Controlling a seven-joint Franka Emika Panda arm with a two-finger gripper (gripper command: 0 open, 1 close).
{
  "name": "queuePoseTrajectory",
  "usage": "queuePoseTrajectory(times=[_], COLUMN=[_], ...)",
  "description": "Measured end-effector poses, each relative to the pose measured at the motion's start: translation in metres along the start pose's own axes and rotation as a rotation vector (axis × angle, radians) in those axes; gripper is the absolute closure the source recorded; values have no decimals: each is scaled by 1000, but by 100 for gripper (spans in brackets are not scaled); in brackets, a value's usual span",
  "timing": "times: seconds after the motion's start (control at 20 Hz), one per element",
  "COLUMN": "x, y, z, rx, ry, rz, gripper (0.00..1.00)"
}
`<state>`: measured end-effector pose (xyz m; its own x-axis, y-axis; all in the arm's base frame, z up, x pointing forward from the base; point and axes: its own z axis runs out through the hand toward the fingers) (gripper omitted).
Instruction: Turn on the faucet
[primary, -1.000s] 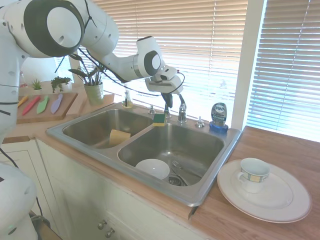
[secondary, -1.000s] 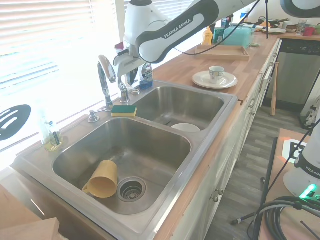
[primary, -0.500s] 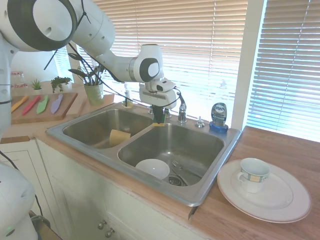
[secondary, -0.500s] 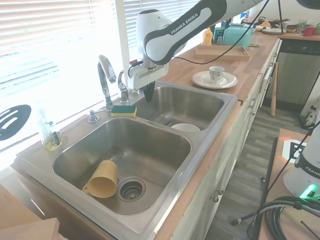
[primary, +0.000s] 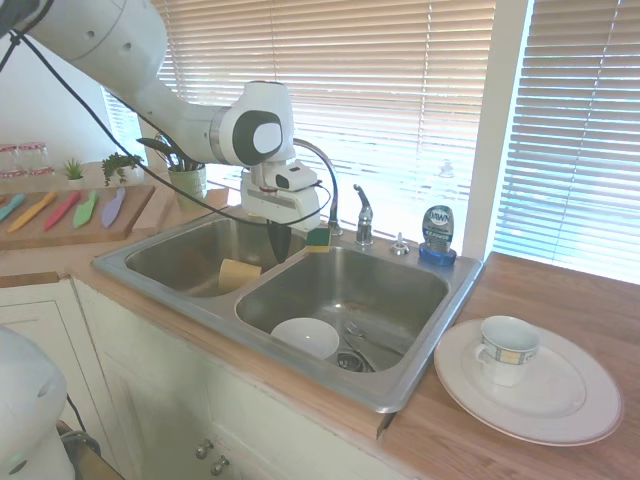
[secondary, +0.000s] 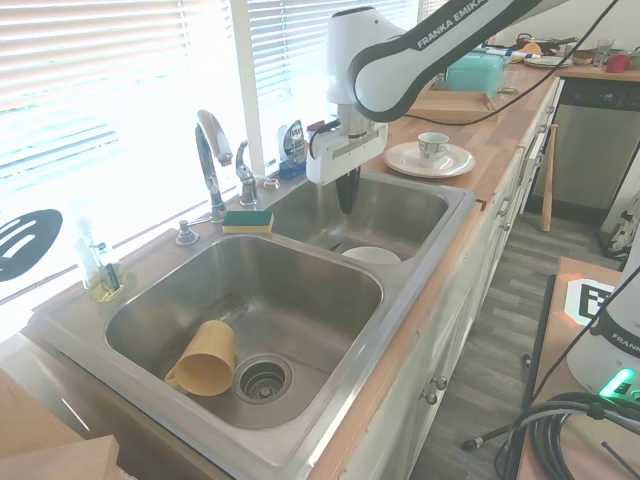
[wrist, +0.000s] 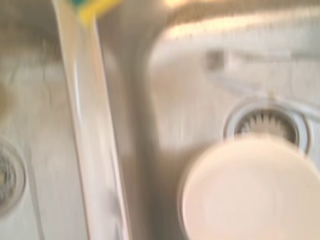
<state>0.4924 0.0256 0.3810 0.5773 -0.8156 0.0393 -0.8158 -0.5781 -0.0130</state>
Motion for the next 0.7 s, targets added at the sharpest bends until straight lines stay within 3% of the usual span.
queuePoseTrajectory(times=[0.3, 0.35, 0.7], x=[-41, -44, -50], y=[51, 57, 75], z=[6, 6, 8], rx=[3, 3, 14], ry=[-5, -7, -5], rz=[-1, 3, 20], gripper=[100, 0, 0])
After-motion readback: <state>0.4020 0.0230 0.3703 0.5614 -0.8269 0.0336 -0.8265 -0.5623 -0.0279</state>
